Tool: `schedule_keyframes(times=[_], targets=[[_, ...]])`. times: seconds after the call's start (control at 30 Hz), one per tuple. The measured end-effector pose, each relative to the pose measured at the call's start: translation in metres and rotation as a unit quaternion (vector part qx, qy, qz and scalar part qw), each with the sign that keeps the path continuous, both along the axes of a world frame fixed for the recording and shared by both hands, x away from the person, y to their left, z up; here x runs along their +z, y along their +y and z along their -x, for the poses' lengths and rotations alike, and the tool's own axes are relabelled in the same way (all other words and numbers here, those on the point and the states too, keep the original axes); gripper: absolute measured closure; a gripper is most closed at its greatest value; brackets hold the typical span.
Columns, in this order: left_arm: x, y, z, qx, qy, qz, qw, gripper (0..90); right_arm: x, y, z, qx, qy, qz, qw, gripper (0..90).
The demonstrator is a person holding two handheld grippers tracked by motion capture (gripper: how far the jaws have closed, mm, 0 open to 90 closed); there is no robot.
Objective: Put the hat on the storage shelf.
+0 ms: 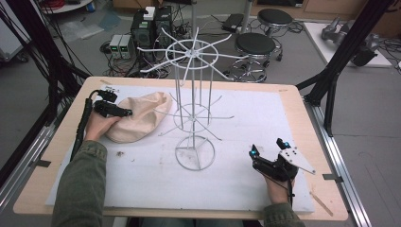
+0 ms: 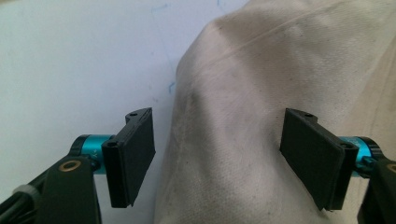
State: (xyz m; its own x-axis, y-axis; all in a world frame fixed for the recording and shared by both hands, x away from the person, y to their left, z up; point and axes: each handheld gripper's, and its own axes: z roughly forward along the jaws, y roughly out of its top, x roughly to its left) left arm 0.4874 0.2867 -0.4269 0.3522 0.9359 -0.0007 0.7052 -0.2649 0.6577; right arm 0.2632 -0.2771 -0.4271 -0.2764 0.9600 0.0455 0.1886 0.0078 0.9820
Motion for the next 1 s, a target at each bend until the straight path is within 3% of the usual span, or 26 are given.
schedule_keyframes(times=[0.2,0.23,0.47,0.57,0.67,0.77,0.97,1.0], targets=[[-0.006,0.004,-0.003,0.005,0.035,0.011,0.9993,26.9,0.0,0.0,0.0,0.002,-0.001,0.007,1.0,5.1],[-0.005,0.002,-0.003,0.006,0.034,0.002,0.9994,27.1,0.0,0.0,0.0,0.002,-0.001,0.007,1.0,5.1],[-0.005,0.001,-0.002,0.005,0.034,0.0,0.9994,30.1,0.001,-0.001,0.0,0.002,-0.006,0.005,1.0,5.1],[-0.003,0.0,-0.001,-0.006,0.032,-0.004,0.9995,37.7,0.001,-0.001,0.001,0.001,-0.003,0.005,1.0,5.1],[-0.003,0.001,0.0,-0.003,0.031,-0.002,0.9995,43.2,0.001,-0.001,0.0,0.001,-0.003,0.005,1.0,5.1],[-0.001,0.003,0.0,0.003,0.03,-0.004,0.9995,54.8,0.001,-0.001,0.001,0.002,-0.004,0.004,1.0,5.1],[0.005,-0.001,0.001,-0.008,0.026,-0.051,0.9983,69.3,0.001,-0.001,0.0,0.003,-0.005,0.009,0.9999,5.1],[0.006,-0.001,0.001,-0.007,0.025,-0.051,0.9984,71.1,0.001,-0.001,0.0,0.003,-0.005,0.009,0.9999,5.1]])
